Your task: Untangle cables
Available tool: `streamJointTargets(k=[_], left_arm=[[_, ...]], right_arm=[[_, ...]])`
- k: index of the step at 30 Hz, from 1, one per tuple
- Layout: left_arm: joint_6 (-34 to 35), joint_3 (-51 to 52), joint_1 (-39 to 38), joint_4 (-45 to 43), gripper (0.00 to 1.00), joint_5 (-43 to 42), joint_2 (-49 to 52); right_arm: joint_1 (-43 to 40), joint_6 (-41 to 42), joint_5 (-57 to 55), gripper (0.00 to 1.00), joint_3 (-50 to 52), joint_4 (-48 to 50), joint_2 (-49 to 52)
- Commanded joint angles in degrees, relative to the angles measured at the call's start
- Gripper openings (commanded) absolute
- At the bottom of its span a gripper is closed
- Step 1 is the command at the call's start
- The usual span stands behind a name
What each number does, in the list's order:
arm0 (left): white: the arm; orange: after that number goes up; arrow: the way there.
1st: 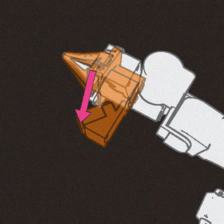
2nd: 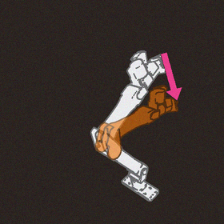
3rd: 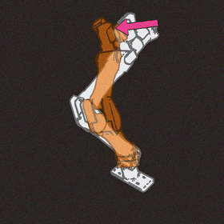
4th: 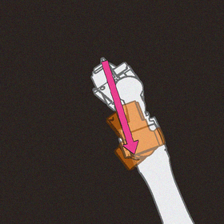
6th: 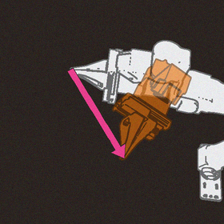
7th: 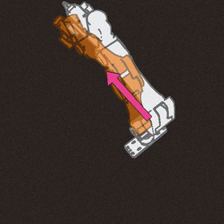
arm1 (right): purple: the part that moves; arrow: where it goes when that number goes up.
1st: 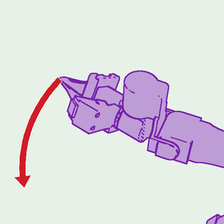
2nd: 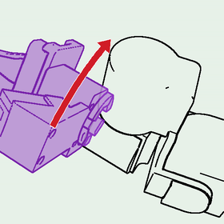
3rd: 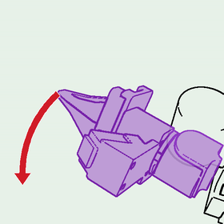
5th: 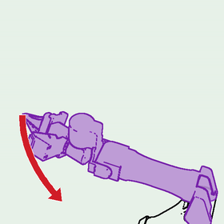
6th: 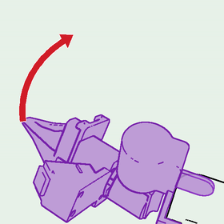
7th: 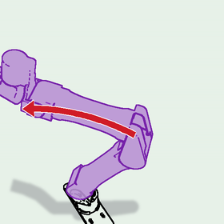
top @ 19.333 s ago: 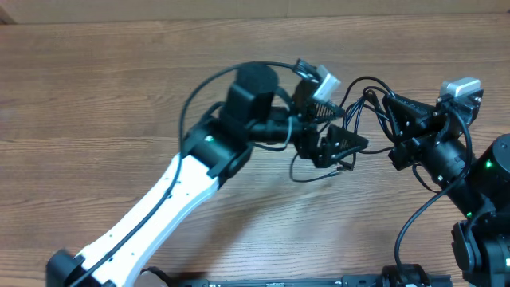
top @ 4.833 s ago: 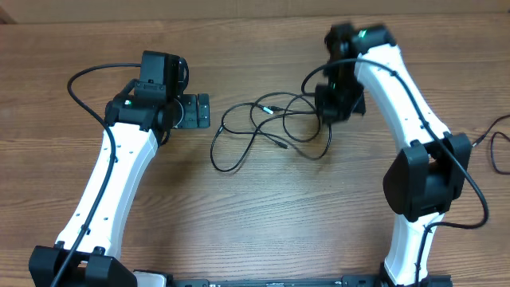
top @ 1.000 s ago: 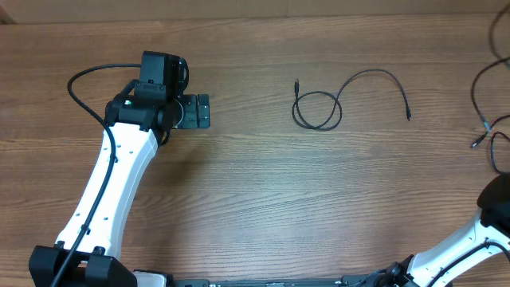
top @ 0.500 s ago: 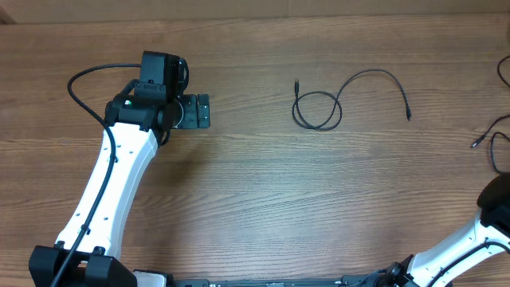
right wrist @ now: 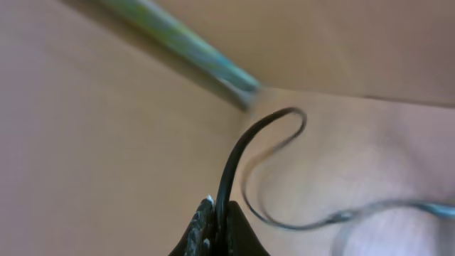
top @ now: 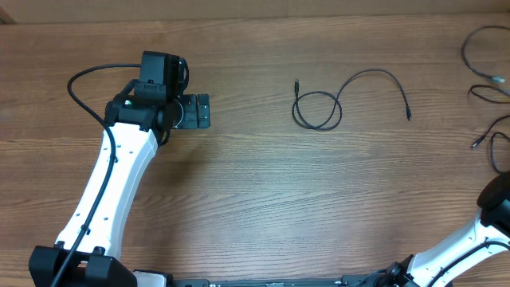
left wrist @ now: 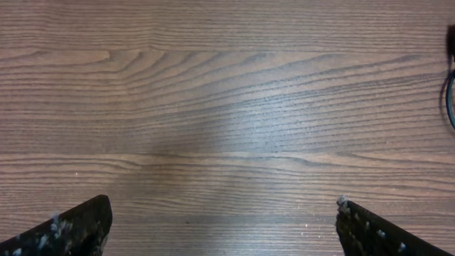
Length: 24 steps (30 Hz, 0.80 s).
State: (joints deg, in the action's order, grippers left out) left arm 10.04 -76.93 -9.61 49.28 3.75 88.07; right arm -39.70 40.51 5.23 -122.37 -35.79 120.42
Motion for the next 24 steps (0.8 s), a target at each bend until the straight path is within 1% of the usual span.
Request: streamJointTargets(k=[1,4,7,8,9,10,11,13,17,20,24], left_arm=[[-1.2,-0.5,0.2,-0.2,1.0,0.7,-0.7],[-1.2,-0.5,0.2,-0.2,1.0,0.7,-0.7],[-1.2,-0.5,0.2,-0.2,1.0,0.7,-0.7],[-1.2,-0.5,0.2,-0.2,1.0,0.7,-0.7],[-1.2,-0.5,0.2,-0.2,1.0,0.7,-0.7],[-1.2,-0.5,0.3,-0.2,1.0,0.7,-0.7],[-1.2,-0.5,0.3,-0.2,1.0,0.7,-0.7],[-1.2,-0.5,0.2,-0.2,1.0,0.7,-0.7],[-1.2,-0.5,0.2,-0.2,1.0,0.7,-0.7],[-1.2,-0.5,0.2,-0.2,1.0,0.7,-0.7],[-1.2,-0.5,0.2,-0.2,1.0,0.7,-0.7]], right_arm=[[-0.2,-0.5,-7.8,0.12,0.2,-3.6,-0.7],[-0.2,-0.6,-8.1,0.48,0.2,-7.0,-0.7],[-0.2,-1.3,-7.5,0.69,0.2,-10.0,-0.7],[-0.2,-3.5,-5.9,0.78,0.2,-10.8,-0.7],[-0.2,-4.4,-5.2,0.84,0.2,-11.0,-0.7],[-0.1,-6.2,-3.4,0.94,0.2,-11.4,-0.7],[-0.1,-7.3,-1.9,1.0,0.2,-11.8,-0.7],[-0.1,-9.2,1.9,1.0,0.2,-13.0,-0.7],[-0.1,-9.6,9.2,1.0,0.2,-16.1,-0.7],[-0.1,-9.8,17.9,1.0,0.2,-18.3,-0.7],[0.9,-13.8,25.7,1.0,0.2,-21.3,-0.7]])
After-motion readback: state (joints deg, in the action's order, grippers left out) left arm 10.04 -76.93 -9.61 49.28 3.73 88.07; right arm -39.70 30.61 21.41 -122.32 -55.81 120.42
